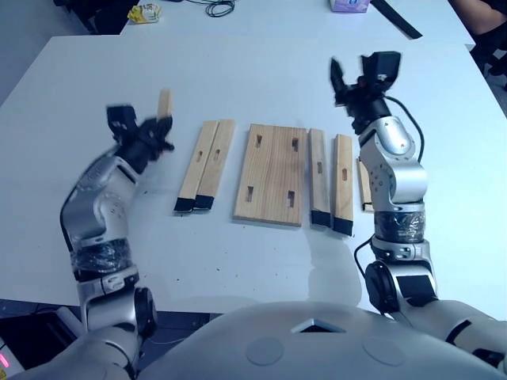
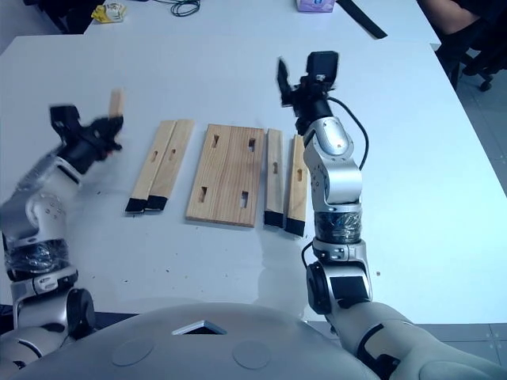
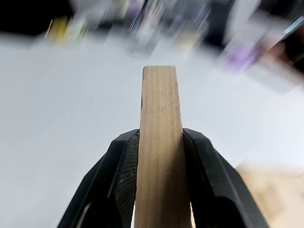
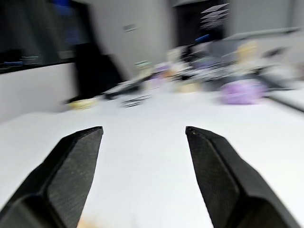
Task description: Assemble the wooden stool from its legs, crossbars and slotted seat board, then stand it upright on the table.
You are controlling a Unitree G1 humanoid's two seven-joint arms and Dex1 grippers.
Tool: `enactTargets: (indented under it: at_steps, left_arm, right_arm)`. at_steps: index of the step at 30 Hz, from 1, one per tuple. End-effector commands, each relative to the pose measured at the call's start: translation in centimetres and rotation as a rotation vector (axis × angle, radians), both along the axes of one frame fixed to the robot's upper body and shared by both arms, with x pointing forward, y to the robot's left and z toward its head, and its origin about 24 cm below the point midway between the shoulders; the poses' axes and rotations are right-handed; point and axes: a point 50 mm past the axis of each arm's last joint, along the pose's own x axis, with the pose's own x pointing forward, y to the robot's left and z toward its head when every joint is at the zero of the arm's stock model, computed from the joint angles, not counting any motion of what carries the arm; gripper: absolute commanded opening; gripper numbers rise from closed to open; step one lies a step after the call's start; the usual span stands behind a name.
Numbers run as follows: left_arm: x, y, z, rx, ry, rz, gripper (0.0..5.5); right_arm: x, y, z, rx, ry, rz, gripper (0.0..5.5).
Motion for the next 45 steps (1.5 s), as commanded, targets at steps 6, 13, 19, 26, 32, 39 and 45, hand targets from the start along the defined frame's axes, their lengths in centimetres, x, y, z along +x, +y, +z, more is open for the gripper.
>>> enactTargets:
  at_steps: [6,13,19,26,32,39,45]
  left_arm:
    - [-1.3,-3.5,1.6,-0.199,-0.188,-0.364,1.32]
    - [-2.3,-7.5,1.4,-0.306,-0.224,-0.642,1.32]
    - [-3.4,-9.4,2.0,-0.374,-0.254,-0.768,1.32]
    - [-4.5,-10.1,2.5,-0.405,-0.257,-0.860,1.32]
    - [-4.7,-10.7,2.2,-0.392,-0.219,-0.915,1.32]
    - [-4.7,-10.6,2.2,-0.384,-0.229,-0.931,1.32]
    - [-5.1,-11.1,2.5,-0.395,-0.242,-0.957,1.32]
  right_arm:
    - [-0.8,0.6,3.1,0.246,0.032,0.499,3.21]
    - [-3.0,2.6,3.6,0.340,0.081,0.807,3.21]
    - [-3.6,3.3,4.0,0.348,0.081,0.891,3.21]
    - [-4.0,3.4,4.5,0.372,0.075,0.936,3.21]
    - [-4.5,2.8,5.6,0.450,0.100,1.030,3.21]
    - [-4.5,2.6,6.4,0.470,0.121,1.074,3.02]
    - [-5.0,3.1,5.7,0.462,0.158,1.090,2.11]
